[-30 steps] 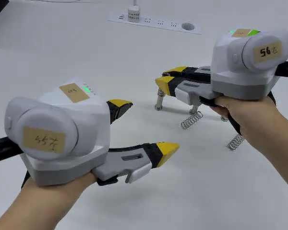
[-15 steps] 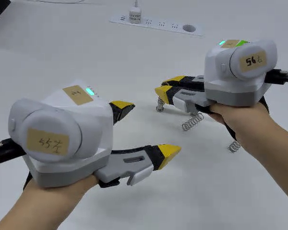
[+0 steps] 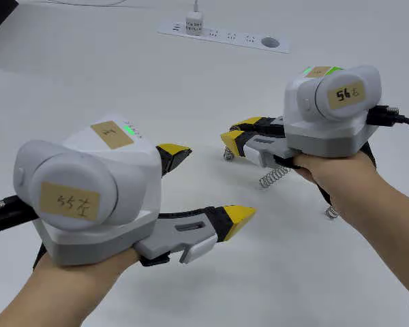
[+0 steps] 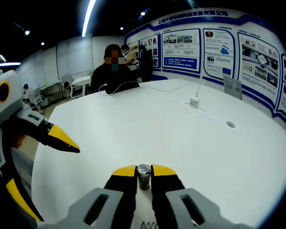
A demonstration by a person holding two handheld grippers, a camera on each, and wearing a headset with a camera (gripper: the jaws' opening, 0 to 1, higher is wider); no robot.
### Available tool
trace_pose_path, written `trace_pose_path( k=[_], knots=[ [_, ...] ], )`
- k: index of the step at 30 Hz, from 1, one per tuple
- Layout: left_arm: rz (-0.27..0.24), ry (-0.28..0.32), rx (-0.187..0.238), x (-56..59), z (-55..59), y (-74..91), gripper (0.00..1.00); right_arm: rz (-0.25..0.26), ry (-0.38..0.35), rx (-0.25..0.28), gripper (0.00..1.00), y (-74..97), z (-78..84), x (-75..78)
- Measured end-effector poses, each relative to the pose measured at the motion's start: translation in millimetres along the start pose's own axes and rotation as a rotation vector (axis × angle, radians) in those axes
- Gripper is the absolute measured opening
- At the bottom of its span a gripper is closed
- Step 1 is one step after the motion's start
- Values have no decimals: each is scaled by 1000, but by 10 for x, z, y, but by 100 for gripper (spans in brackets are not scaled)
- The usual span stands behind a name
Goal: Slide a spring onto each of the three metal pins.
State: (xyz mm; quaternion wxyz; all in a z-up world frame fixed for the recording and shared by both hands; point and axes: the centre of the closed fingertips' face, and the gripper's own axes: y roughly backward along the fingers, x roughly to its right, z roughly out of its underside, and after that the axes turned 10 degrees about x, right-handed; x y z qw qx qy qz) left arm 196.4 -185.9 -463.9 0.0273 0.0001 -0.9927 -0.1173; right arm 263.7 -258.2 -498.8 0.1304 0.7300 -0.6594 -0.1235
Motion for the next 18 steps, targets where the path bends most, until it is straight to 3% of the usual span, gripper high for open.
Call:
trace_pose_path(
  k=[18],
  knots=[
    [-12, -15, -6, -31, 8, 8, 65, -4, -18, -10, 14, 17, 43, -44]
  ],
)
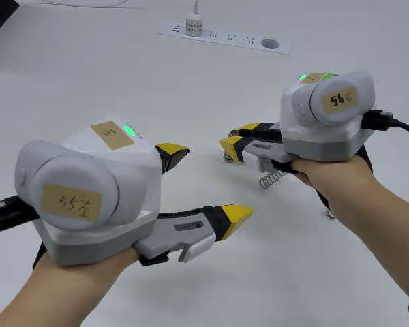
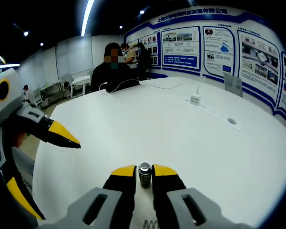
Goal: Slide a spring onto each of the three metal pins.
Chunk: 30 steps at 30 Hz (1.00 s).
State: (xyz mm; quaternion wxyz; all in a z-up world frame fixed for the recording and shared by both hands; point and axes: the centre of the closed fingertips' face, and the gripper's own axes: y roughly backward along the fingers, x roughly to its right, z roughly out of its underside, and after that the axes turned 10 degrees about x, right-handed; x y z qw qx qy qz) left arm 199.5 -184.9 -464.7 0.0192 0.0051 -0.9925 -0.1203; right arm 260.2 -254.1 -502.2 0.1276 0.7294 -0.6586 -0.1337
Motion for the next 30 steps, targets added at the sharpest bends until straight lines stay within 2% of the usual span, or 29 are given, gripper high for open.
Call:
trace_pose_path(
  k=[3, 6, 16, 30],
  knots=[
    [0, -3, -3, 4, 6, 2, 65, 6, 8, 1, 19, 26, -22, 10],
    [3, -4, -4, 15, 9, 0, 66, 10, -10, 24, 23, 64, -93, 9],
    [-9, -11, -5, 17, 5, -3, 67, 19, -22, 57, 30, 223, -237, -4],
    [-15, -26, 5, 41, -45, -25, 67, 72, -65, 107, 37, 563, -337, 18]
  ],
)
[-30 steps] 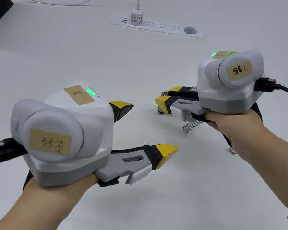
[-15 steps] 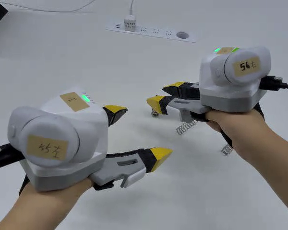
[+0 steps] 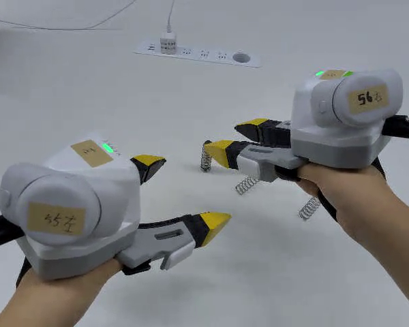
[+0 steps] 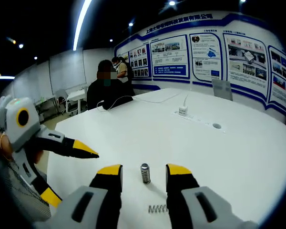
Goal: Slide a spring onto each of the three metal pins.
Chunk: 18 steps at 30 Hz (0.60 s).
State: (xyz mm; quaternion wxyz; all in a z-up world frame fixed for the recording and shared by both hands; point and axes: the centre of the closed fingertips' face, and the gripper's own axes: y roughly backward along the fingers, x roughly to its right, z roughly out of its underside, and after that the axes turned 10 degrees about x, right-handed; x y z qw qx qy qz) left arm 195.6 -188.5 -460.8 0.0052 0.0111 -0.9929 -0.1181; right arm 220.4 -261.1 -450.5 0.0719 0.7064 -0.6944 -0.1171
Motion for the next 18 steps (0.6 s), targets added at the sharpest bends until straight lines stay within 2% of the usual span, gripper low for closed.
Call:
trace_pose_path(
  k=[7, 12, 18],
  knots=[
    [7, 13, -1, 23, -10, -18, 65, 27, -15, 18, 42, 177, -11, 30],
    [46, -11, -5, 96, -18, -68, 64, 42, -31, 43, 46, 302, -48, 44],
    [67, -32, -15, 133, -19, -140, 63, 62, -35, 54, 47, 429, -64, 83]
  ],
)
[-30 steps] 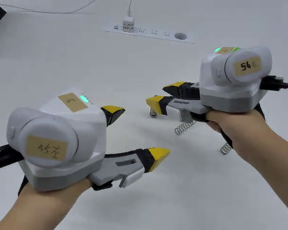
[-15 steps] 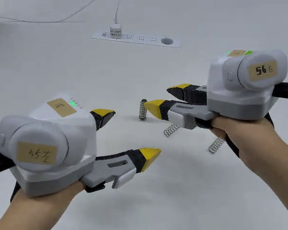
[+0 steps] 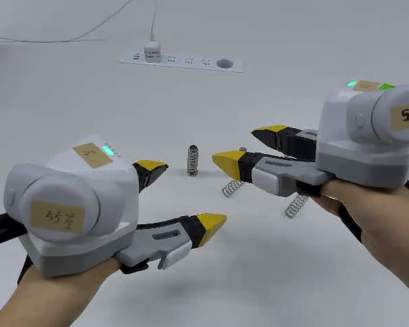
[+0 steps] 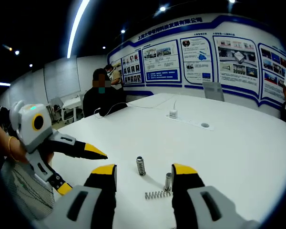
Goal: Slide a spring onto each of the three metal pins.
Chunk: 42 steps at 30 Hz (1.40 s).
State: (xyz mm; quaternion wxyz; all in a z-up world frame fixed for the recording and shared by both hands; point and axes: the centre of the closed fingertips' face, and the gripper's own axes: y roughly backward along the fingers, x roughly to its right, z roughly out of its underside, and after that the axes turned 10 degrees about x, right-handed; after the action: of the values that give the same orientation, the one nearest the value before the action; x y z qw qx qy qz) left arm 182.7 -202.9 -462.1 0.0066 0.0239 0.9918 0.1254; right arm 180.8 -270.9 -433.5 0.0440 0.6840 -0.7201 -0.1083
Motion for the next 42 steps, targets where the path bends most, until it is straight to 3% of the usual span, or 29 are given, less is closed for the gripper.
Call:
trace_pose_path(
  k=[20, 37, 42],
  knots=[
    [32, -54, -33, 42, 50, -323, 51, 38, -30, 40, 54, 399, 52, 190],
    [42, -56, -95, -5, 301, -610, 38, 46, -5, 24, 60, 624, 175, 240],
    [43, -54, -95, -2, 364, -710, 34, 39, 37, -13, 62, 647, 249, 215]
  ],
)
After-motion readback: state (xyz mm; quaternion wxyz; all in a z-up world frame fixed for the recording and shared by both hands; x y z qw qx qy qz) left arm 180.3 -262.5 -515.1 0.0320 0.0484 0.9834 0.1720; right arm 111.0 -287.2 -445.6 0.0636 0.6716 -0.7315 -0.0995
